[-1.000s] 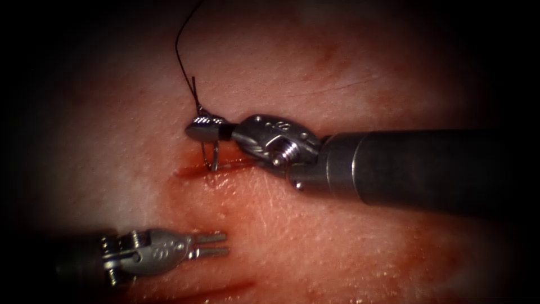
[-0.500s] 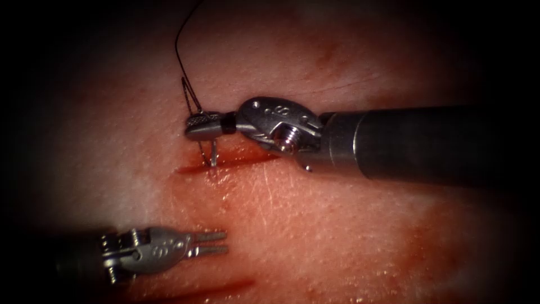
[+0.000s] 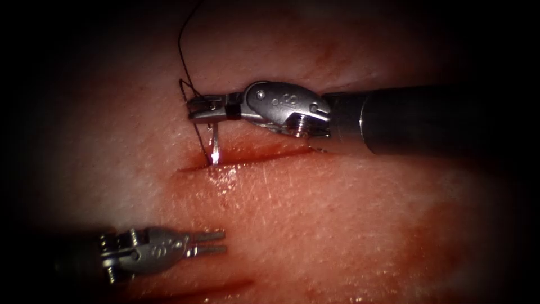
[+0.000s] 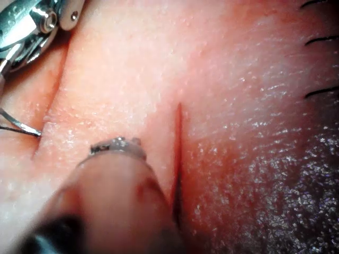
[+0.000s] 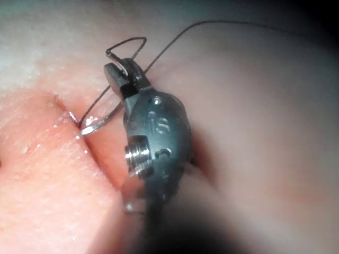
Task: Wound Closure
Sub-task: Push needle through skin below incision with right hand
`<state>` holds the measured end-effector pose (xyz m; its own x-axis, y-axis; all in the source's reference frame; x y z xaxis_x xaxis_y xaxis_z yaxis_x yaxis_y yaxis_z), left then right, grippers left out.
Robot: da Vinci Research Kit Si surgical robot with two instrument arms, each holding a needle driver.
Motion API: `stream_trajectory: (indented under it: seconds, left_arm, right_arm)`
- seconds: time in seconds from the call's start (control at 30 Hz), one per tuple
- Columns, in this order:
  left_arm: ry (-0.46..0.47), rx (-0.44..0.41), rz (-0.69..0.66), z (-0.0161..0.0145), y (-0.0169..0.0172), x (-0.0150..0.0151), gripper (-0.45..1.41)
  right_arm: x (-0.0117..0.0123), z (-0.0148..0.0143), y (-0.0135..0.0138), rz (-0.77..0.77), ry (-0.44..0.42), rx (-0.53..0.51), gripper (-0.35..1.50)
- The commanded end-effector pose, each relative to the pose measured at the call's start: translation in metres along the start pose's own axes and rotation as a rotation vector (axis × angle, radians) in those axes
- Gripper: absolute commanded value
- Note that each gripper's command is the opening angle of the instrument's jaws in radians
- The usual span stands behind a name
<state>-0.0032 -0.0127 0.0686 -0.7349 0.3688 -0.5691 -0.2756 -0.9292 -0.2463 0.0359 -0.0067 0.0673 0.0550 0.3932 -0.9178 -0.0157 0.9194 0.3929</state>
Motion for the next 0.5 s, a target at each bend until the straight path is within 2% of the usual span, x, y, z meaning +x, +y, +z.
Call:
stream_trajectory:
  seconds: [0.03,0.2,0.5]
  left_arm:
    - [0.001,0.000,0.001,0.0007,0.0000,0.0001,-0.20]
    - [0.001,-0.001,0.001,0.0007,0.0000,0.0001,-0.20]
    - [0.002,-0.003,0.003,0.0005,-0.0001,-0.0002,-0.20]
  right_arm:
    - [-0.0002,0.0012,-0.0006,0.058,0.011,0.031,-0.35]
    - [-0.0003,0.0017,-0.0018,0.247,0.028,0.059,-0.35]
    - [-0.0005,0.0019,-0.0012,0.507,0.022,0.102,-0.35]
